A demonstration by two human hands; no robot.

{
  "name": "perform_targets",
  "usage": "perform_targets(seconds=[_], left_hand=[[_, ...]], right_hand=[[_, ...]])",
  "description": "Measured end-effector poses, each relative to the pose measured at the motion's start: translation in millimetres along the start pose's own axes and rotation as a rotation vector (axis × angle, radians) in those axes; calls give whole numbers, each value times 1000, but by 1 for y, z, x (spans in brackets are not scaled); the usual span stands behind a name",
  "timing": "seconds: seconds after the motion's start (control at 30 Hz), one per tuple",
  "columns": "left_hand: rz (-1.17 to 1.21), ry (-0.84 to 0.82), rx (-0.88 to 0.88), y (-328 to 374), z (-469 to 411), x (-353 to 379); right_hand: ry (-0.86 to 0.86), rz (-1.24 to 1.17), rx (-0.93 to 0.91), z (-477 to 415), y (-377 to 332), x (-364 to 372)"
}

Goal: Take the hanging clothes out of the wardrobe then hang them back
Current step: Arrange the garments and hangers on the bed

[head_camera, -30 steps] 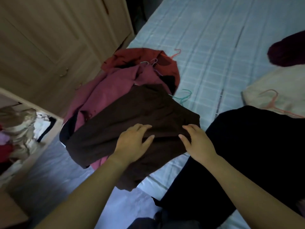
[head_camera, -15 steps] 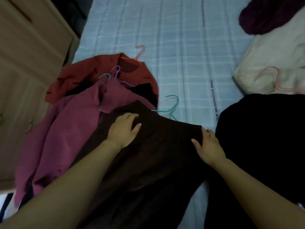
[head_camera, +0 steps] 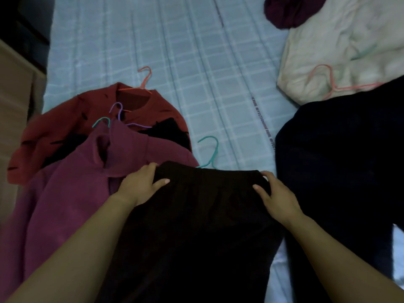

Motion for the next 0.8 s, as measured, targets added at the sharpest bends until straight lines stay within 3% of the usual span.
perform_targets(seconds=[0.13, 0.33, 0.57, 0.8], left_hand=[[96, 134, -1, 20, 62, -25], [75, 448, 60, 88, 171, -87], [-8, 714, 229, 209, 324, -131], [112, 854, 362, 343, 402, -164]], right_hand=[[-4, -141, -76, 36, -12, -30], [147, -279, -244, 130, -21, -123], [537, -258, -357, 283, 30, -247], [826, -145, -424, 368, 80, -389]])
Point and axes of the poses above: each hand's wrist, its own z-axis away from the middle knuckle, its own x-axis out of the palm, y = z × x, the point moved 8 cm from there along -z, towards the middle knuckle, and after that the axes turned 5 degrees about y, right-handed, at the moved point
